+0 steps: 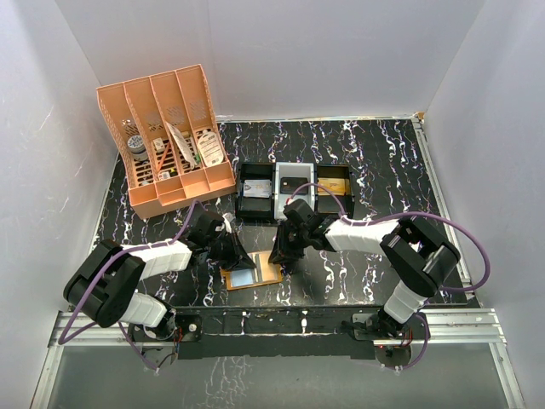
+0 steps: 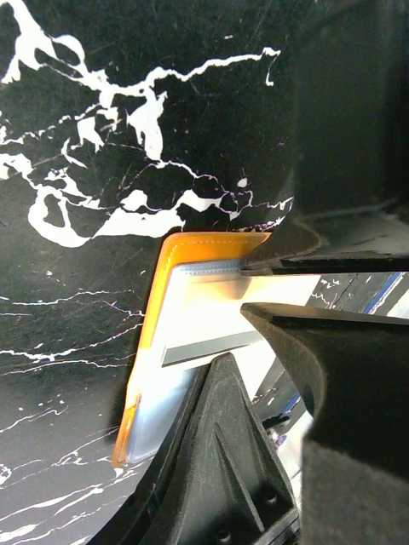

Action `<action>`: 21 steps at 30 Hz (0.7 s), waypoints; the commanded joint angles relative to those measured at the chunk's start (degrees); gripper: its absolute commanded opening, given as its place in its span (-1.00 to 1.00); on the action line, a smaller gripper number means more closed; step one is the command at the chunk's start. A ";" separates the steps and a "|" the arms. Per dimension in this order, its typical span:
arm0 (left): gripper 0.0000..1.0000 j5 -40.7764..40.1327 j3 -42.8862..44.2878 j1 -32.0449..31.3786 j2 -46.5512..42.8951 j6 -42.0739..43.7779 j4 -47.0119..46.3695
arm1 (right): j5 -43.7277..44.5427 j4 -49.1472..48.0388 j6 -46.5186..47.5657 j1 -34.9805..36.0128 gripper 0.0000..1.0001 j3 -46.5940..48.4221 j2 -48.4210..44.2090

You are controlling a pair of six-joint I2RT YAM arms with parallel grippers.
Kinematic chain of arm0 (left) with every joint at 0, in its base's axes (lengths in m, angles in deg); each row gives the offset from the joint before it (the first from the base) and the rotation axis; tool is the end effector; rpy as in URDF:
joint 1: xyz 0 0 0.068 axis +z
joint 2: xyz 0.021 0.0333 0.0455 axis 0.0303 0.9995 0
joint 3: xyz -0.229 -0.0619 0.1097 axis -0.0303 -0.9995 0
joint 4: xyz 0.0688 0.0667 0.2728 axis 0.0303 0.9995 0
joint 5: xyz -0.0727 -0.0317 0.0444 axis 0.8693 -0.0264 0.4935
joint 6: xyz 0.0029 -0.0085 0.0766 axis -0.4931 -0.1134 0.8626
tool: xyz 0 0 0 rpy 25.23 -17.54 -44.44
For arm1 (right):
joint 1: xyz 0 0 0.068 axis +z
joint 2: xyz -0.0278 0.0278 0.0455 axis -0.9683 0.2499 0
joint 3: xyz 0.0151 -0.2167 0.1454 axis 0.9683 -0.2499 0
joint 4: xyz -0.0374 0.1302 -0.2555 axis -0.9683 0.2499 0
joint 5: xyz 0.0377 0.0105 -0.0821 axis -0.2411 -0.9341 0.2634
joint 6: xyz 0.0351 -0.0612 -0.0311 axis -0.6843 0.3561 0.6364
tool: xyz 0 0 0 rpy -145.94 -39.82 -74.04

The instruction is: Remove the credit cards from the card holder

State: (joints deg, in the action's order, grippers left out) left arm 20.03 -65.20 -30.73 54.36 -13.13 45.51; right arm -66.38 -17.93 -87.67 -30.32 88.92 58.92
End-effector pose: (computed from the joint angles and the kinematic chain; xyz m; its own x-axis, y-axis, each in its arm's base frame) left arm 0.2148 -0.1725 0.0749 -0.9596 -0.2389 -0.1487 -0.0438 0.6489 -0.7596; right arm 0.2259 0.2558 0.0872 -0.9887 0.0629 -0.1358 -0.0281 0.8132 0.5813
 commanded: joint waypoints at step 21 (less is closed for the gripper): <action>-0.88 10.73 -9.36 2.29 3.25 -14.25 -27.05 | -9.73 -13.10 -4.58 0.76 -0.94 -3.46 1.34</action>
State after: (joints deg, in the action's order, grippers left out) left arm 25.76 -73.00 -27.93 56.39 -22.83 28.71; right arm -69.46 -21.98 -89.22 -31.06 86.19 58.99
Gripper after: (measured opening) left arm 0.136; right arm 0.038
